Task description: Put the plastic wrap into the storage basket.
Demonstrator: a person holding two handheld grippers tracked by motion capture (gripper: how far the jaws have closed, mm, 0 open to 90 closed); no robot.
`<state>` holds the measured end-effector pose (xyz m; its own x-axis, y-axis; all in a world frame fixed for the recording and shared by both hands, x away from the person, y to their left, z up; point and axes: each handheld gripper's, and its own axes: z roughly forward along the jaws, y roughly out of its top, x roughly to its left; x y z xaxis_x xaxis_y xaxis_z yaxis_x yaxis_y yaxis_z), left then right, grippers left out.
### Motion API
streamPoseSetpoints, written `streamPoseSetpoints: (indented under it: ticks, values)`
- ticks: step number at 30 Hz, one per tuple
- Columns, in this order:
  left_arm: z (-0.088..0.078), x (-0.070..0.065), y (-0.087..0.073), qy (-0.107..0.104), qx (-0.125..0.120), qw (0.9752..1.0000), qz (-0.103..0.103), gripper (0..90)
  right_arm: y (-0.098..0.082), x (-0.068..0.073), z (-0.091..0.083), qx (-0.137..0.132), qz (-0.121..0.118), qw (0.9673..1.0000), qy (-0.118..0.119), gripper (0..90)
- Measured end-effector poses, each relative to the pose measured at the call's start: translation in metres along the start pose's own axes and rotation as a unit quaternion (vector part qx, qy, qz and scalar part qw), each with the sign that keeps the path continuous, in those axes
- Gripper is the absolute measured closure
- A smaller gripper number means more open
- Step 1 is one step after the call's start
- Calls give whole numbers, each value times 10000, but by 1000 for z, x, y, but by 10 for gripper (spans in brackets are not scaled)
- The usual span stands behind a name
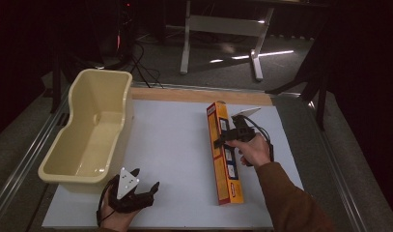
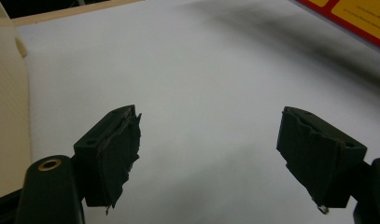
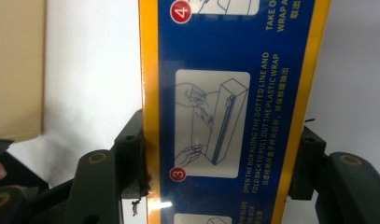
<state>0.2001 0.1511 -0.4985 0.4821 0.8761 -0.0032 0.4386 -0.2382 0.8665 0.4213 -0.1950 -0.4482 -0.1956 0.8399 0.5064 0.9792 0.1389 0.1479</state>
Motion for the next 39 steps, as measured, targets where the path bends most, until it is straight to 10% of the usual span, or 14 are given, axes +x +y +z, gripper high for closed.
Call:
streamPoseSetpoints:
  ticks: [22,39]
  values:
    - [-2,-1,0,18,-78,10000,39,212,14,77,-9,-190,-614,9948,791,388]
    - [-3,-1,-1,24,-153,9999,2,217,44,119,-10,-308,-661,9874,1408,389]
